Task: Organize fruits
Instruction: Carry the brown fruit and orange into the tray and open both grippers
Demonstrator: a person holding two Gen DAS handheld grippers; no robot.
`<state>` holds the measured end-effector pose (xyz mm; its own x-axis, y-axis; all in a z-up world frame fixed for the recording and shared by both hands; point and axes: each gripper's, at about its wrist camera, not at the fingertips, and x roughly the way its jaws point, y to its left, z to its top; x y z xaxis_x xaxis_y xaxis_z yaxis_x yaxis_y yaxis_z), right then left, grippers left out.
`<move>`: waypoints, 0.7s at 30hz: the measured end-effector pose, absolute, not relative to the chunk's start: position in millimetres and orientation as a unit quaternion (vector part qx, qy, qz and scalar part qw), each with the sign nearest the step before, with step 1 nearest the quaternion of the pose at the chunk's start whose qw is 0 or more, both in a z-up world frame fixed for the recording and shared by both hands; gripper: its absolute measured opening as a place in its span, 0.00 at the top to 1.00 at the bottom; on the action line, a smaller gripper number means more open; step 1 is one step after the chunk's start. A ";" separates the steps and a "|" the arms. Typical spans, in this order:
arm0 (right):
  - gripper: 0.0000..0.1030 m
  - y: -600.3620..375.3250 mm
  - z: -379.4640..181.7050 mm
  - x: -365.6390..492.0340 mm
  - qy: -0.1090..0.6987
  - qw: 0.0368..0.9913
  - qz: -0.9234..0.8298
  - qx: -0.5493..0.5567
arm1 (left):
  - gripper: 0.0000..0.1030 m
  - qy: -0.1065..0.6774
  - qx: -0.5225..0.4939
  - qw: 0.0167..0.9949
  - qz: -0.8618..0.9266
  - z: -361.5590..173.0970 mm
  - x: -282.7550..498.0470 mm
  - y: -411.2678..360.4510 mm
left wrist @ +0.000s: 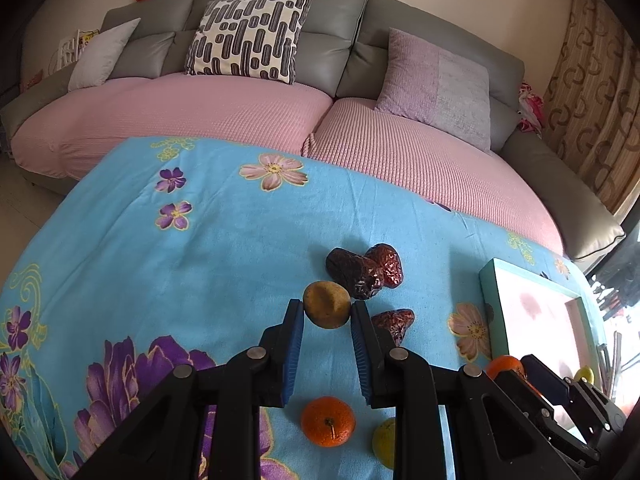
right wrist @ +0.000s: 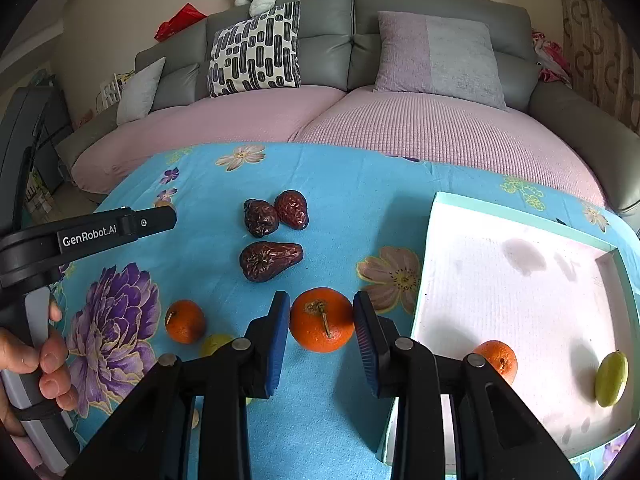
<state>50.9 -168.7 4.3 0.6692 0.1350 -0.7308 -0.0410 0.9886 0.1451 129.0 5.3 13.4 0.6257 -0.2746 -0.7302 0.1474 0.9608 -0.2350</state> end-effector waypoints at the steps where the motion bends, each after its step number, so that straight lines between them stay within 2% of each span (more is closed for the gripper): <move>1: 0.67 -170.3 5.5 50.1 0.402 0.913 0.047 0.059 | 0.75 0.415 -0.074 0.899 -0.120 14.4 128.1 2.4; 21: 0.67 -281.5 14.5 16.1 0.377 0.914 -0.088 0.120 | 0.75 0.413 0.000 0.880 -0.235 19.7 93.0 -112.4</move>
